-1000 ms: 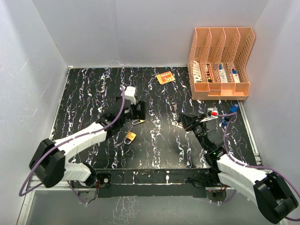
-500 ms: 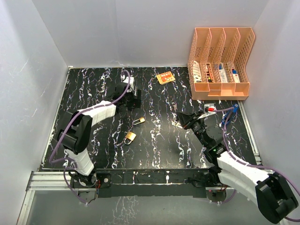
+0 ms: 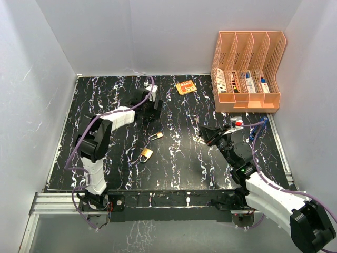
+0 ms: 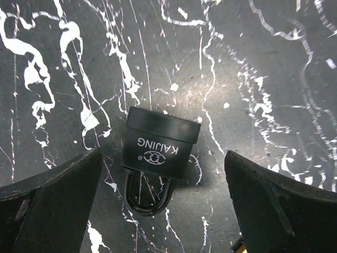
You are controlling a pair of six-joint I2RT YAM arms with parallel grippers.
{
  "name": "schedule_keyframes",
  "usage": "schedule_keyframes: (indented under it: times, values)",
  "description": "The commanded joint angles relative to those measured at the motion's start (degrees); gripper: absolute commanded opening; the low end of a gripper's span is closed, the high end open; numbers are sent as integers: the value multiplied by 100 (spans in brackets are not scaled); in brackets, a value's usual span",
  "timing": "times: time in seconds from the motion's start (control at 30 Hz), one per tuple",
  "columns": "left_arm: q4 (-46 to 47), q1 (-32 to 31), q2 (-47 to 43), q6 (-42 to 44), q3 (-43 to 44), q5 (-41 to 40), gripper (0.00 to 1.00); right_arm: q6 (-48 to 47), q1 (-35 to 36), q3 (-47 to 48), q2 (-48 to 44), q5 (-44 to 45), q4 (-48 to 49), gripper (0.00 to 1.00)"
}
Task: Unlock with the key
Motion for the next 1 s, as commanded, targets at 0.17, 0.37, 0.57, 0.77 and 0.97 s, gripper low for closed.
schedule_keyframes:
  times: [0.17,0.37,0.57,0.77,0.97]
  values:
    - [-132,52,225,217,155,58,98,-162,-30,200,-20,-25,206,0]
    - [-106,52,380,303,158,60,98,-184,-28,196,11,-14,202,0]
    - [-111,52,480,392,134,34,91,-197,-28,191,44,-16,227,0]
    - [-139,51,578,460,170,-27,77,-188,-28,191,64,-36,248,0]
    - [-179,45,672,474,189,-47,61,-177,-28,185,55,-37,248,0]
